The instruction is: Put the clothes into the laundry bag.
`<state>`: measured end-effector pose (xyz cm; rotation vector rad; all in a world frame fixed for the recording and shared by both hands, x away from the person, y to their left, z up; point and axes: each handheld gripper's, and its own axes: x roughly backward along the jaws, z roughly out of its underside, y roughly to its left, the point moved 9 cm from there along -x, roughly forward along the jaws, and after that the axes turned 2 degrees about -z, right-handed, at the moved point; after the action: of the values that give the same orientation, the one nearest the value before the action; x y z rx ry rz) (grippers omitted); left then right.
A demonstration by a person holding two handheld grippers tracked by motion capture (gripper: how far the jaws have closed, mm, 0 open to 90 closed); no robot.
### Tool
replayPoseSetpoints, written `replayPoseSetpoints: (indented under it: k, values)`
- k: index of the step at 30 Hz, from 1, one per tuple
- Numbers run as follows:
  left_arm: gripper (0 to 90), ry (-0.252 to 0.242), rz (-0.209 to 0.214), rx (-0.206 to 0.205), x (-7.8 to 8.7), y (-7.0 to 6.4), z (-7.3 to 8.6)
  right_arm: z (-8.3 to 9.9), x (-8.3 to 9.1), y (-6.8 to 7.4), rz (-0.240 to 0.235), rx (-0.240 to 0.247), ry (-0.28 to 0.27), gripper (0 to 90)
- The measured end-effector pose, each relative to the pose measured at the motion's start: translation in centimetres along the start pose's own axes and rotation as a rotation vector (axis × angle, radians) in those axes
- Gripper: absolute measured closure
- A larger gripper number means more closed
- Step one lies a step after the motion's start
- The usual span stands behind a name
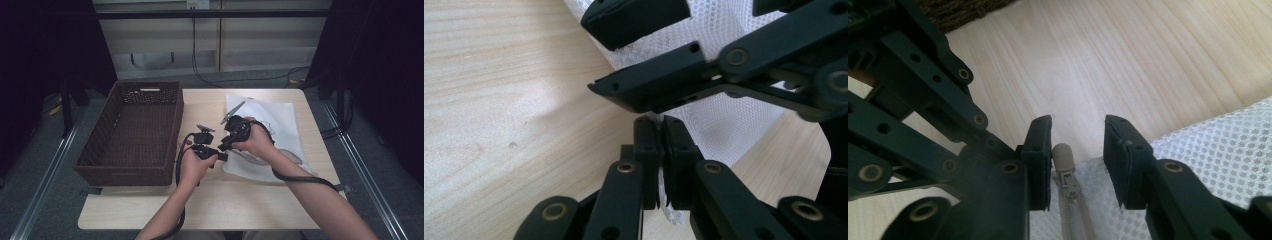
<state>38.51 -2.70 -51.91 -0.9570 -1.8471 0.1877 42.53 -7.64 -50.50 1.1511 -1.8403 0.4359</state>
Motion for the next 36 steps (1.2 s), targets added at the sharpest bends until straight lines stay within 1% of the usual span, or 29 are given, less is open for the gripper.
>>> replayPoseSetpoints:
  k: [2,4,6,7,8,9,10,11,13,14,15,16,17,18,19,20,21,22,23,24,25,26,28,29,31,32,36]
  values:
    - [86.4,0.000,0.001,-0.001,0.0,0.0,0.0,0.0,-0.2,0.1,-0.006,0.013,0.006,68.9]
    - [86.4,-0.005,0.004,-0.005,0.0,0.0,-0.1,0.0,-0.2,0.1,-0.006,0.014,0.006,69.8]
    - [86.4,-0.002,0.000,-0.017,0.1,0.1,-0.1,-0.1,-0.2,0.1,-0.002,0.016,0.006,76.2]
    - [86.4,-0.004,0.000,-0.017,0.1,0.1,-0.1,-0.1,-0.2,0.1,-0.002,0.016,0.006,76.2]
    - [86.3,-0.006,0.004,-0.015,0.1,0.1,-0.1,-0.1,-0.1,0.3,-0.022,0.016,0.006,81.7]
    - [86.3,-0.006,0.004,-0.015,0.1,0.1,-0.1,-0.1,-0.1,0.3,-0.022,0.016,0.006,81.7]
    - [86.3,-0.017,0.003,0.002,0.1,0.0,-0.2,-0.1,0.0,0.3,-0.016,0.032,0.003,82.0]
    - [86.3,-0.017,0.003,0.002,0.1,0.0,-0.2,-0.1,0.0,0.3,-0.016,0.032,0.003,82.0]
    - [86.2,-0.021,0.005,0.009,0.0,-0.1,-0.2,-0.1,0.1,0.4,-0.013,0.024,0.003,82.2]
    - [86.2,-0.011,0.003,-0.008,0.1,0.0,-0.1,-0.1,0.4,0.3,-0.012,0.014,-0.001,82.4]
    - [86.2,-0.011,0.003,-0.008,0.1,0.0,-0.1,-0.1,0.4,0.3,-0.012,0.014,-0.001,82.4]
    - [86.2,-0.010,0.005,-0.007,0.1,0.0,-0.1,-0.1,0.7,0.3,-0.016,0.010,-0.017,82.4]
    - [86.2,-0.009,0.005,-0.007,0.1,-0.1,-0.1,-0.1,0.7,0.3,-0.016,0.010,-0.017,82.4]
    - [86.1,-0.007,0.003,-0.008,0.1,0.0,-0.1,-0.2,1.1,0.2,-0.008,-0.006,-0.031,82.4]
    - [86.1,-0.009,0.000,-0.001,0.0,-0.1,-0.1,-0.2,1.1,0.2,-0.008,-0.006,-0.031,82.4]
    - [86.1,-0.008,-0.004,-0.002,0.0,0.0,-0.1,-0.3,1.6,0.1,-0.008,-0.010,-0.052,82.5]
    - [86.1,-0.008,-0.004,-0.002,0.0,0.0,-0.1,-0.3,1.6,0.1,-0.008,-0.010,-0.052,82.5]
    - [86.1,-0.012,-0.002,0.000,0.0,0.1,-0.1,-0.2,2.2,0.0,-0.003,-0.031,-0.062,82.4]
    - [86.1,-0.012,-0.002,0.000,0.0,0.1,-0.1,-0.2,2.2,0.0,-0.003,-0.031,-0.062,82.4]
    - [86.0,-0.027,-0.001,0.023,0.0,0.0,-0.3,0.0,2.6,-0.2,-0.009,-0.041,-0.073,82.4]
    - [86.0,-0.027,-0.001,0.023,0.0,0.0,-0.3,0.2,2.8,-0.1,-0.014,-0.050,-0.075,82.3]
    - [86.0,-0.020,-0.001,0.005,0.1,0.1,-0.3,0.3,3.0,-0.2,-0.014,-0.051,-0.076,82.3]
    - [86.0,-0.023,-0.002,0.009,0.1,0.0,-0.3,0.4,3.2,-0.2,-0.020,-0.054,-0.082,82.2]
    - [86.0,-0.033,-0.003,0.020,0.0,-0.1,-0.4,0.7,3.3,-0.2,-0.022,-0.057,-0.083,81.9]
    - [86.0,-0.030,-0.002,0.020,0.0,-0.1,-0.4,0.9,3.4,-0.2,-0.024,-0.054,-0.081,81.9]
    - [85.9,-0.018,0.001,0.011,0.1,0.0,-0.3,1.0,3.4,-0.2,-0.024,-0.058,-0.081,81.6]
    - [85.9,-0.016,-0.004,0.008,0.1,0.1,-0.3,1.6,3.4,-0.3,-0.029,-0.072,-0.076,80.8]
